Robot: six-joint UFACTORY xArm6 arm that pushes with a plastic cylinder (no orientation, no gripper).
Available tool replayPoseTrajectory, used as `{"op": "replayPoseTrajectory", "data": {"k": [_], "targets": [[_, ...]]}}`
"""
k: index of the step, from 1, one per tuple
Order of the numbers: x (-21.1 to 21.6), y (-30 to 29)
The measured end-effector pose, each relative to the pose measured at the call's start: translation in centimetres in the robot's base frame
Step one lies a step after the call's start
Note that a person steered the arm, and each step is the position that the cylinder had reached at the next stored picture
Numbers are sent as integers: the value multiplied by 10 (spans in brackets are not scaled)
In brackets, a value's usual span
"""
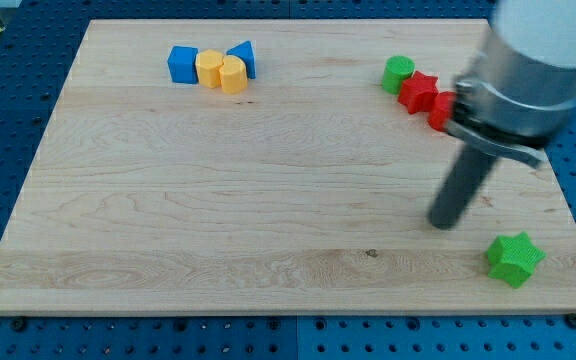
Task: Place the red star left to the green star
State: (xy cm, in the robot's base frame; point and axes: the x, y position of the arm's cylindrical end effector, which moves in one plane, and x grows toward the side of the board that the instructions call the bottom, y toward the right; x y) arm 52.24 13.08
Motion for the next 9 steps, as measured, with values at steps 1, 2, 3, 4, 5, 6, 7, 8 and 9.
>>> {"op": "replayPoseTrajectory", "data": {"k": [1, 2, 3, 4, 5, 6, 7, 8, 9], "targets": [[-59, -57], [-154, -81], [-238, -75], [-254, -19], [-242, 45], [-222, 77], [-207, 67], [-207, 34], [-190, 28]]}}
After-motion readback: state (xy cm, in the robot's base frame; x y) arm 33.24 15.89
